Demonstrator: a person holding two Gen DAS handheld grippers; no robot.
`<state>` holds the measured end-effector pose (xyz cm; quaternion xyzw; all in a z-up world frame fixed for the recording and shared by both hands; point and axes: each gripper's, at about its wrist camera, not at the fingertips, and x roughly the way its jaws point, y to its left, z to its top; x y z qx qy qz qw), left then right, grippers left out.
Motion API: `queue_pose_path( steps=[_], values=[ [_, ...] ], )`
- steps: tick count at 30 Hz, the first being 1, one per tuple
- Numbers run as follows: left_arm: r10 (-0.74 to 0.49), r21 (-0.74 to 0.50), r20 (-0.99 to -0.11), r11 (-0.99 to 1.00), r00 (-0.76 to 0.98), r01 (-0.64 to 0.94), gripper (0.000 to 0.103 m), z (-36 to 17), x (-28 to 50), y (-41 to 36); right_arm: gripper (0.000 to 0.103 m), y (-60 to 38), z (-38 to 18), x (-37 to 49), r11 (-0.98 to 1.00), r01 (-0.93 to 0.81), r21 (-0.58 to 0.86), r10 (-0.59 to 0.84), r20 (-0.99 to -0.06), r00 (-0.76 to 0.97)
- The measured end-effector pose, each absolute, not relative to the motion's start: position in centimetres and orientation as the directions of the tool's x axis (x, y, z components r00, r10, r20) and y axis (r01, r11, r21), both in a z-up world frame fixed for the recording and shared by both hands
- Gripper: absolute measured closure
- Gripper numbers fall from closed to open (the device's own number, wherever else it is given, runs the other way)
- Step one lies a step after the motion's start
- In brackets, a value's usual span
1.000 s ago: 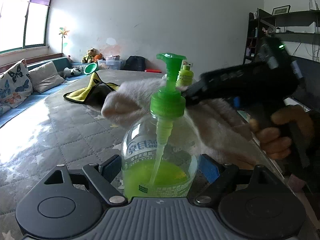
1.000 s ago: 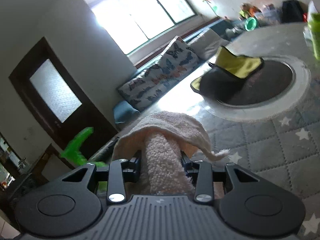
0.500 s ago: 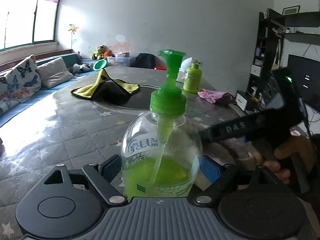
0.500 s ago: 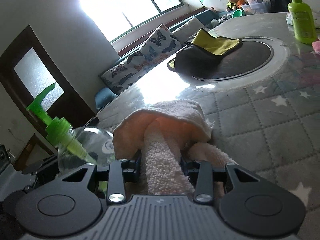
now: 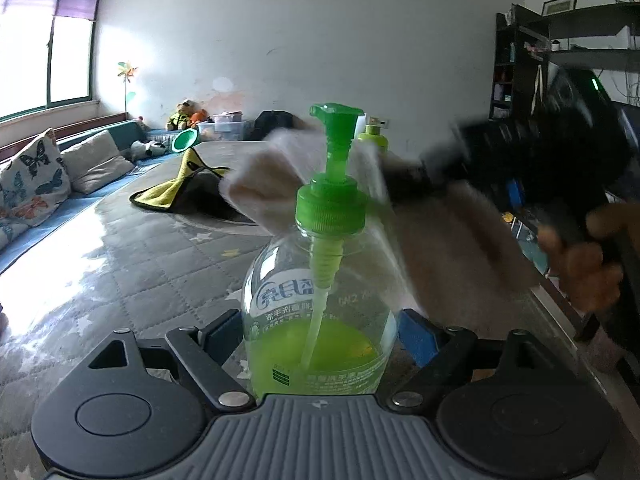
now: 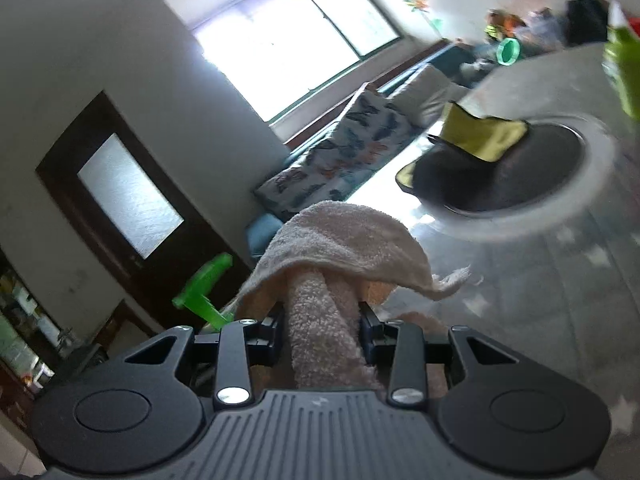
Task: Clean container
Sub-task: 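Keep wiping the bottle body with the towel in the right gripper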
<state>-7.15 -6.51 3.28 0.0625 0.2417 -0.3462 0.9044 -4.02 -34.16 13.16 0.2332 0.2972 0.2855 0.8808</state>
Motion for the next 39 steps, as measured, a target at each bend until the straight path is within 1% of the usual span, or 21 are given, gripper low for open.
queue_pose_path(
  steps=[3, 8, 14, 18, 24, 30, 35, 39],
  values=[
    [-0.601, -0.064, -0.476, 0.751, 0.642, 0.657, 0.016, 3.2, -7.1, -6.3, 0.066, -33.0, 13.2, -2.6, 0.737, -0.374, 0.563, 0.642, -0.411, 0.647],
    [-0.605, -0.068, -0.473, 0.750, 0.641, 0.658, 0.016, 3.0, -7.0, -6.2, 0.066, -33.2, 11.0, -0.7, 0.741, -0.297, 0.602, 0.621, -0.446, 0.644],
    [-0.604, -0.068, -0.470, 0.752, 0.644, 0.656, 0.016, 2.9, -6.9, -6.2, 0.066, -34.0, 8.1, -1.0, 0.776, -0.219, 0.592, 0.575, -0.520, 0.632],
    [-0.598, -0.064, -0.474, 0.756, 0.647, 0.652, 0.016, 3.0, -7.2, -6.4, 0.067, -34.5, 7.3, -2.1, 0.789, -0.207, 0.579, 0.557, -0.532, 0.637],
    [-0.571, -0.069, -0.488, 0.779, 0.660, 0.623, 0.015, 3.2, -7.3, -6.8, 0.067, -35.1, 7.4, -4.5, 0.800, -0.217, 0.559, 0.547, -0.533, 0.645],
    [-0.536, -0.097, -0.498, 0.815, 0.682, 0.571, 0.015, 3.6, -7.7, -7.0, 0.067, -35.5, 7.6, -6.3, 0.785, -0.219, 0.579, 0.560, -0.514, 0.649],
    [-0.541, -0.076, -0.501, 0.805, 0.675, 0.589, 0.017, 3.7, -7.8, -6.8, 0.067, -35.7, 8.9, -6.7, 0.758, -0.232, 0.609, 0.581, -0.470, 0.664],
    [-0.572, -0.072, -0.502, 0.775, 0.648, 0.628, 0.017, 3.6, -7.7, -6.0, 0.067, -35.1, 11.0, -6.4, 0.730, -0.292, 0.618, 0.618, -0.415, 0.667]
  ],
)
